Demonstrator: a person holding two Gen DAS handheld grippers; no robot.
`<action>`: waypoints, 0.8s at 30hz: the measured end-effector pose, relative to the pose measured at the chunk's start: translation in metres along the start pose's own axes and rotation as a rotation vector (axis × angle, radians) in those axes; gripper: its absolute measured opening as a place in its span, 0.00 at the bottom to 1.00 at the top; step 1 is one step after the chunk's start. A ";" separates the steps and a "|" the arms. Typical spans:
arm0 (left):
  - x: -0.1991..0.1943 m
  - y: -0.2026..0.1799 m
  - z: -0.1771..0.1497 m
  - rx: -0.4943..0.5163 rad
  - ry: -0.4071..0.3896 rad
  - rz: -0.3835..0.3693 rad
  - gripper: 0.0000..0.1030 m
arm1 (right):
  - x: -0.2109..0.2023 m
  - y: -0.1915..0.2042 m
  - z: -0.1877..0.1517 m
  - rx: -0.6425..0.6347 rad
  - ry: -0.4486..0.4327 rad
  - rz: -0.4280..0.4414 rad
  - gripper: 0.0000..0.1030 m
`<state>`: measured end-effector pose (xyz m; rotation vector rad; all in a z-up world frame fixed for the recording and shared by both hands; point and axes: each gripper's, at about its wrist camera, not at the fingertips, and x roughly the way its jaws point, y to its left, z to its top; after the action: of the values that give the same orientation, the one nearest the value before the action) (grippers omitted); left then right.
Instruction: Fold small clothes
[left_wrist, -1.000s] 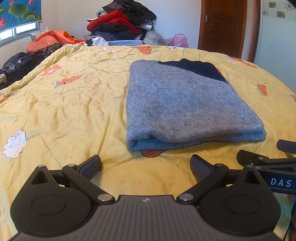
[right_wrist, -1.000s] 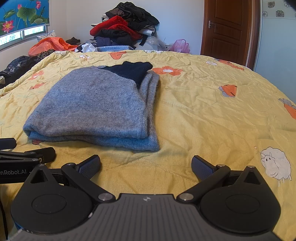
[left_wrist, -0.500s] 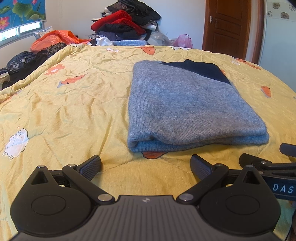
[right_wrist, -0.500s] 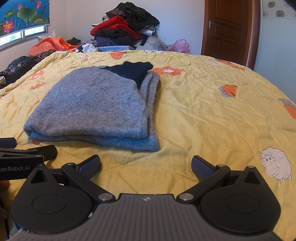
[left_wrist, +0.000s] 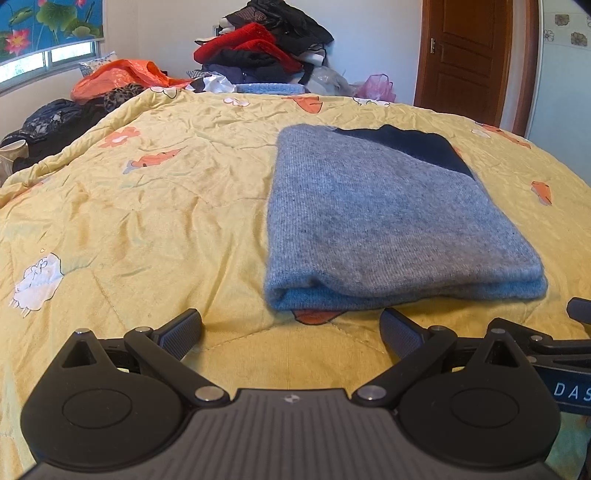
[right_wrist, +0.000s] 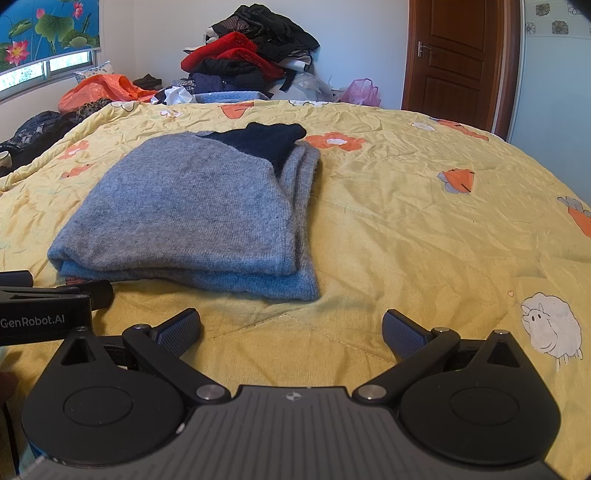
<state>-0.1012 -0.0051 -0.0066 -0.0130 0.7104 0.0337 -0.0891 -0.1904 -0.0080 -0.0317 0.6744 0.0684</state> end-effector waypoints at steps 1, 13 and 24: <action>0.000 0.000 0.000 0.002 0.000 0.000 1.00 | 0.000 0.000 0.000 0.000 0.000 0.000 1.00; 0.000 0.003 0.001 -0.006 0.001 -0.004 1.00 | 0.000 0.000 0.000 0.000 0.000 0.000 1.00; -0.003 0.000 -0.001 0.026 0.015 -0.017 1.00 | 0.000 0.000 0.000 0.000 0.000 0.000 1.00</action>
<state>-0.1038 -0.0056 -0.0050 0.0053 0.7256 0.0082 -0.0894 -0.1901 -0.0081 -0.0318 0.6740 0.0682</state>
